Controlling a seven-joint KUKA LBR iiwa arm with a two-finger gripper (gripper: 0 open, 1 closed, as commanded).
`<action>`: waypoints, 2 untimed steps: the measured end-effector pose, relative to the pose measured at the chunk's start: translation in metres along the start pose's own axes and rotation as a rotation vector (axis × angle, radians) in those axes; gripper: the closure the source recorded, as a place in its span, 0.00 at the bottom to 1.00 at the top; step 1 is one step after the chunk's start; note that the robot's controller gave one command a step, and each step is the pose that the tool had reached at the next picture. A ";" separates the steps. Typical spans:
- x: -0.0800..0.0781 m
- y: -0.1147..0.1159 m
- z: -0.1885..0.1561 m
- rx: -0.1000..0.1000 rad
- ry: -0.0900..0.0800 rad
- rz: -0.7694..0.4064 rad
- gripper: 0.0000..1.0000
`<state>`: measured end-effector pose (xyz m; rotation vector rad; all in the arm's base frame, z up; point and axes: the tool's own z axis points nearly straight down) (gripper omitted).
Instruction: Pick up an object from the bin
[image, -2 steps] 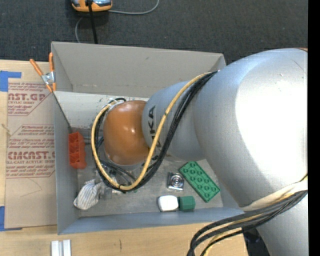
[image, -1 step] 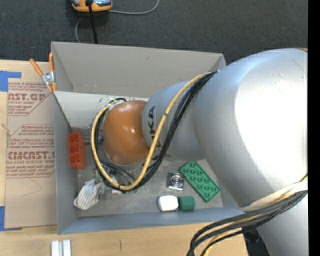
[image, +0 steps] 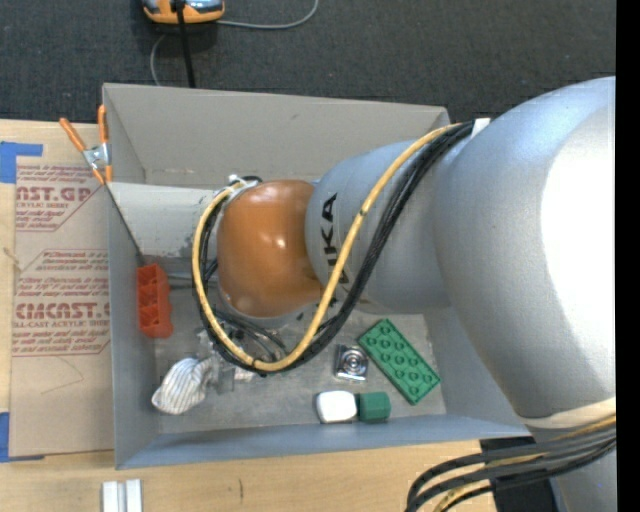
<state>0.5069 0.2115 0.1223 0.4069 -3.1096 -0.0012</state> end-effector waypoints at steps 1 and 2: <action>-0.001 -0.002 -0.048 -0.001 -0.006 -0.029 1.00; -0.002 0.003 -0.101 -0.001 -0.002 -0.028 1.00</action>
Offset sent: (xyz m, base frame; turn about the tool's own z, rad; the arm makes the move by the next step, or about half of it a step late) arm 0.0012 0.0059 0.1153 -0.0240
